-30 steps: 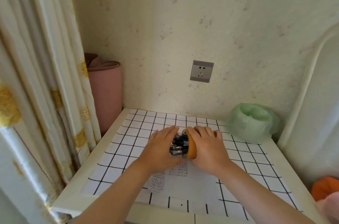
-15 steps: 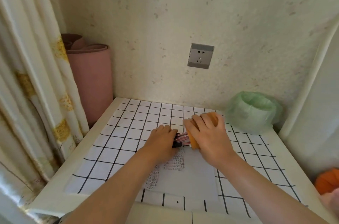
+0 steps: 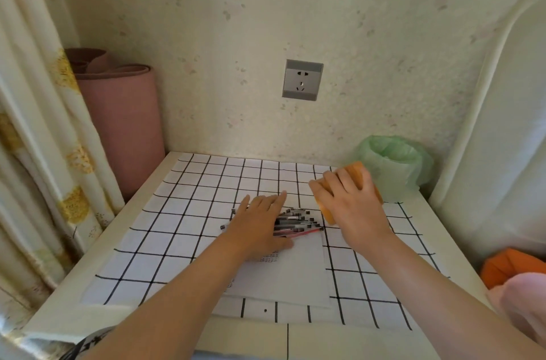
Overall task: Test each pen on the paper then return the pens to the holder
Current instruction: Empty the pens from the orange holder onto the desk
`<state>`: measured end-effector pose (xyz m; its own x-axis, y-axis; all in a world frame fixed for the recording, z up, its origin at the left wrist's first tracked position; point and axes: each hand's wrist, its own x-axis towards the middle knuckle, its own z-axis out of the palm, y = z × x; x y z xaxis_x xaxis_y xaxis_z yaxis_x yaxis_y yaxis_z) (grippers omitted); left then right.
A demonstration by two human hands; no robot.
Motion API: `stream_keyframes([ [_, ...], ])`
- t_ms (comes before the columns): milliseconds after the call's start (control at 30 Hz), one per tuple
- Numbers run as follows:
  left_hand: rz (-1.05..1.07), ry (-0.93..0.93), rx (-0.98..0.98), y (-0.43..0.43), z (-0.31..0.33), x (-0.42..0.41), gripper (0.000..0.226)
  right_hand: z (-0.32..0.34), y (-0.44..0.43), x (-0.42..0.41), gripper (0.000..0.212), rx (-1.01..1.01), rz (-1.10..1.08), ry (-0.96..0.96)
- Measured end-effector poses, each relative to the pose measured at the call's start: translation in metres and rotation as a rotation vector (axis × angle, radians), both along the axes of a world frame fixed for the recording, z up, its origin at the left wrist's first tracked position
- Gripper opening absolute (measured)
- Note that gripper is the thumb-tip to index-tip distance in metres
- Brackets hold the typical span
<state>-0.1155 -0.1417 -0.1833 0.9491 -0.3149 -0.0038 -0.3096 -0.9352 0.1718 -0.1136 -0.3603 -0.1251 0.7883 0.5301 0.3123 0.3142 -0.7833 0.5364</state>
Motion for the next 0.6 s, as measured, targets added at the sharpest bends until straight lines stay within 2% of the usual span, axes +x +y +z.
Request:
stream_keyframes([
  [167,-0.054,0.034,0.027,-0.011,-0.007,0.001,0.070,0.002,-0.018,-0.001,0.085,0.056,-0.010,-0.019],
  [300,-0.044,0.055,0.009,-0.012,-0.004,-0.001,0.070,0.000,-0.025,0.001,0.089,0.323,-0.011,0.036],
  [433,-0.005,-0.033,-0.284,-0.010,0.017,0.002,0.073,0.004,-0.015,0.006,0.088,0.795,0.065,0.168],
  [600,0.056,0.019,-0.758,0.003,0.040,-0.001,0.074,0.009,0.015,0.013,0.095,1.110,0.200,0.335],
])
